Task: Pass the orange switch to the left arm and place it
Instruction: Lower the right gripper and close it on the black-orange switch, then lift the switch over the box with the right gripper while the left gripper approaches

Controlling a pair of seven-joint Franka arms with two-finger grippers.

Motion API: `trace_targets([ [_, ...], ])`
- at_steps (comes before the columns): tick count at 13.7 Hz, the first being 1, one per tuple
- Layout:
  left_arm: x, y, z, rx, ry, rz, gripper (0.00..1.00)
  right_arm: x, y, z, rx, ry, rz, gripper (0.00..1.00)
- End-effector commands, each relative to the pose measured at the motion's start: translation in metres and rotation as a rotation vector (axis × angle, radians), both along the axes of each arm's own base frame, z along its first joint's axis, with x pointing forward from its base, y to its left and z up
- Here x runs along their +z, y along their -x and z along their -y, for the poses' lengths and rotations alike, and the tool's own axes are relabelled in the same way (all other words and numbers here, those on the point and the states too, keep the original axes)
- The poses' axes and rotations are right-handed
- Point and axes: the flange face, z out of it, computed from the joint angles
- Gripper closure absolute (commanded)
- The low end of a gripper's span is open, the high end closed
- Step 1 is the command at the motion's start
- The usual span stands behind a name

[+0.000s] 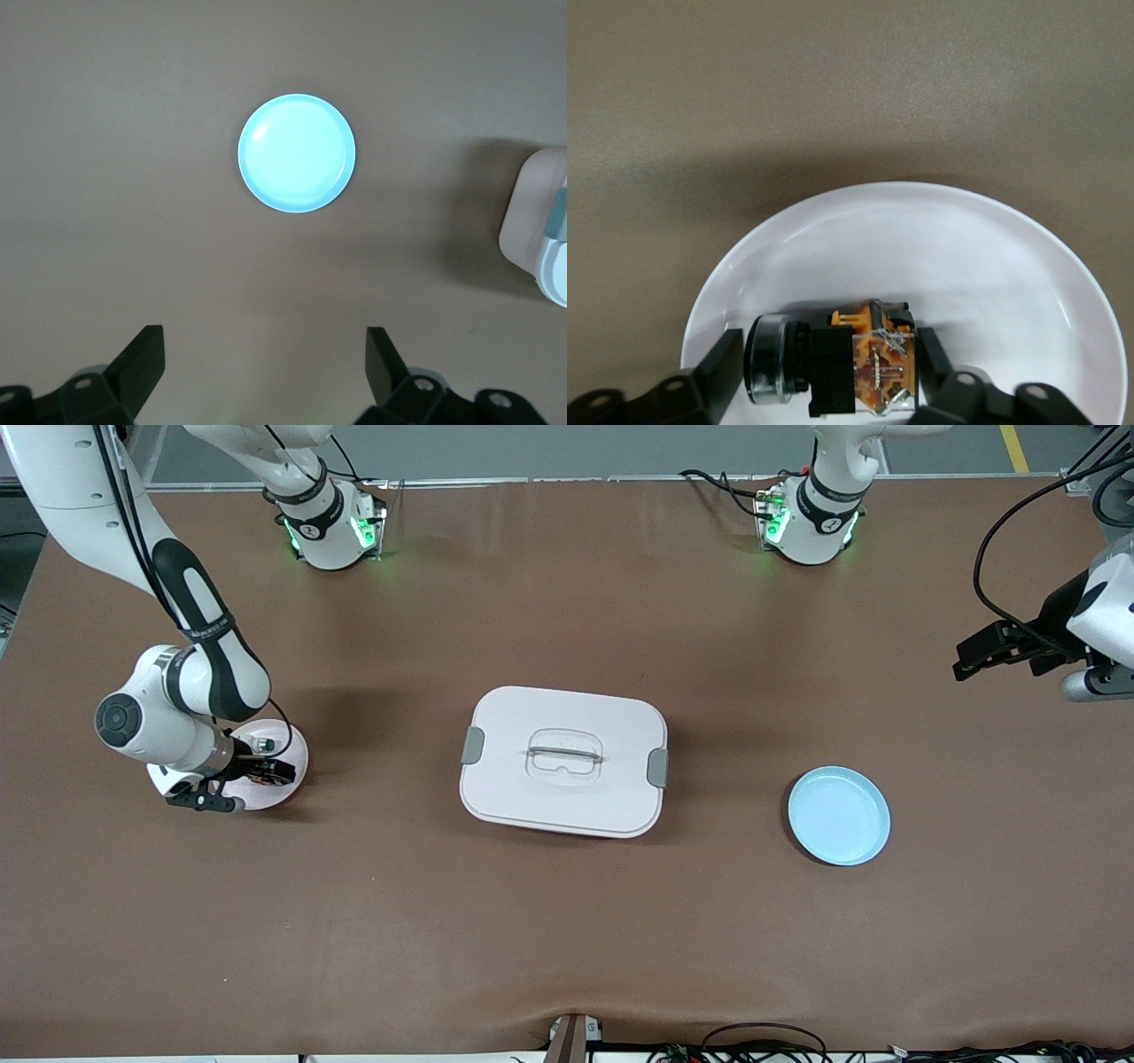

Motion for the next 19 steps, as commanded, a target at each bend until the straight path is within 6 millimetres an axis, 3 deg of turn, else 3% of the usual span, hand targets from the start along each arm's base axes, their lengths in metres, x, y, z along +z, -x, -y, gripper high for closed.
trace_targets([
  [1,0.003,-0.002,-0.002,-0.008,-0.006,-0.007,0.00,0.000,0.001,0.002,0.018,0.002,-0.013,1.00],
  [5,0.003,-0.002,-0.002,-0.008,-0.006,-0.007,0.00,0.012,-0.003,0.004,0.007,-0.010,-0.054,1.00],
  [11,0.003,-0.002,-0.002,-0.008,-0.006,-0.007,0.00,0.078,-0.019,-0.013,-0.100,-0.062,-0.154,1.00],
  [14,0.005,-0.001,0.000,-0.011,-0.006,-0.004,0.00,0.103,-0.026,-0.043,-0.255,-0.162,-0.215,1.00],
  [19,0.026,0.003,0.010,-0.005,0.091,0.021,0.00,0.143,-0.042,-0.127,-0.461,-0.125,-0.259,1.00],
])
